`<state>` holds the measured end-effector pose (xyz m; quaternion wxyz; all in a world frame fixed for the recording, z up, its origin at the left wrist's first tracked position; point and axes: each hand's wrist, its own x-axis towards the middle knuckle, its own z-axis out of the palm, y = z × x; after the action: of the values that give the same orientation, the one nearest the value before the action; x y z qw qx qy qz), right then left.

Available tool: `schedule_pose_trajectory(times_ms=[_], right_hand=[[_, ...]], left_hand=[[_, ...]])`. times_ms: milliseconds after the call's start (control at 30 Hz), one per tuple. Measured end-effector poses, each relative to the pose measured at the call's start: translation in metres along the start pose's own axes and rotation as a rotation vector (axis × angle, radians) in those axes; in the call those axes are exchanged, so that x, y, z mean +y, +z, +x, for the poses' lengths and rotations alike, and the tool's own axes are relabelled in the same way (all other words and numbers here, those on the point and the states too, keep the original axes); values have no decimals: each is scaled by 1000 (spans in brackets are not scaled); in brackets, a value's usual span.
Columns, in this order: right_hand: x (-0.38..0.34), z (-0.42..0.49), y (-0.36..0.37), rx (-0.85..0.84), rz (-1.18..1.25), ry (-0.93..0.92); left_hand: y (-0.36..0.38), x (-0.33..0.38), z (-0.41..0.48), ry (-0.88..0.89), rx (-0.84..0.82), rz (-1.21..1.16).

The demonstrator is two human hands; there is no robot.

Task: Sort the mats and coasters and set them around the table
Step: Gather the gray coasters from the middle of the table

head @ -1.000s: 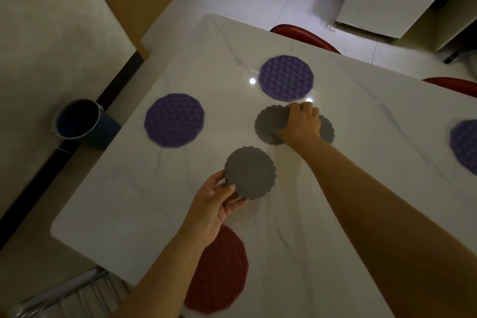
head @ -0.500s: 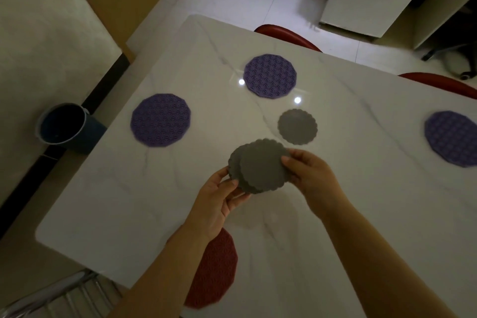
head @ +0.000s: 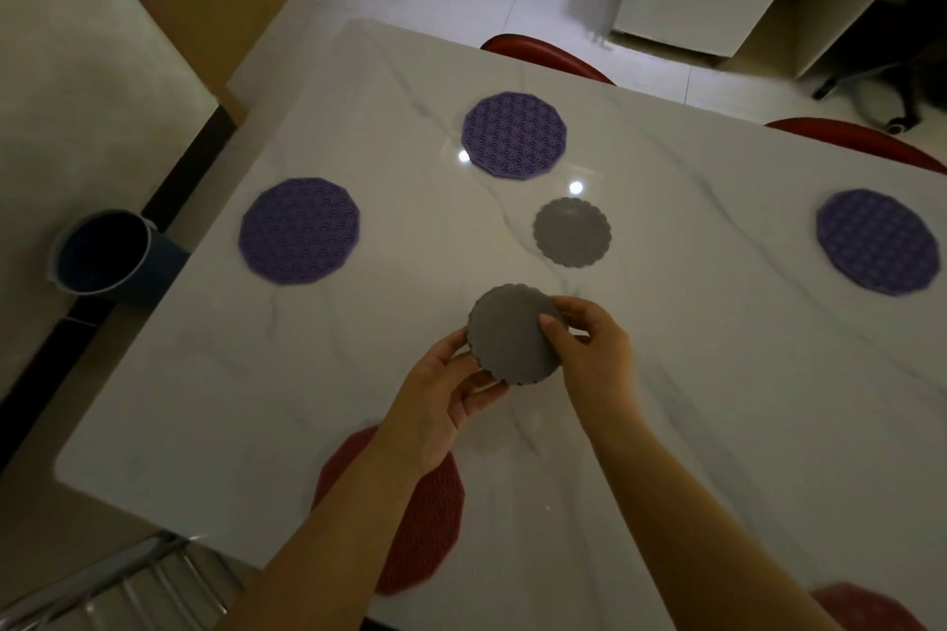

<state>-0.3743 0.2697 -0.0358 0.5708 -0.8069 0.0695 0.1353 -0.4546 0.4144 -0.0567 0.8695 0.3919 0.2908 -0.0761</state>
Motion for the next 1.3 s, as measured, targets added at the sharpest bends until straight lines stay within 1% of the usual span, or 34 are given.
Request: schedule_pose_trajectory(times_ms=[167,300,367,433,533,633,767,833,900,933,1033,1100,1167,1233,1300], right_hand=[[2,-6,4,11,-18,-2],[-4,6,9,-51,-68,-42],[-10,29,6,8,-163,-79],[-15,65,0,74,-342,-102],[-21,117,-7,49,-679,-15],[-25,145,-6,14,-866,95],[-27,155,-2,3,-901,179],[-27,152,-1,43,-890,193],[-23,144,-2,126,-825,106],[-20,137,-4,159,-747,54],[-17,113,-12,185,-400,-13],[-18,95,-20,184,-257,6],[-20,75,-29,157,-104,81],[-21,49,-38,103,152,187],[-25,16,-44,43,346,218]], left_hand=[[-3,3,-5,9,-5,21],[-8,4,-4,43,36,40],[-11,7,-4,57,41,16],[-13,10,-5,64,40,-15],[-17,13,-8,74,41,-29],[-20,14,-11,76,48,-24],[-24,14,-13,71,55,-9],[-25,13,-13,70,61,-7],[-27,12,-14,69,61,-6],[-27,11,-14,68,59,-3],[-28,10,-16,60,49,-5],[-29,9,-18,55,51,-14],[-29,10,-22,51,56,-17],[-29,11,-28,51,64,-14],[-30,14,-34,43,70,-13]])
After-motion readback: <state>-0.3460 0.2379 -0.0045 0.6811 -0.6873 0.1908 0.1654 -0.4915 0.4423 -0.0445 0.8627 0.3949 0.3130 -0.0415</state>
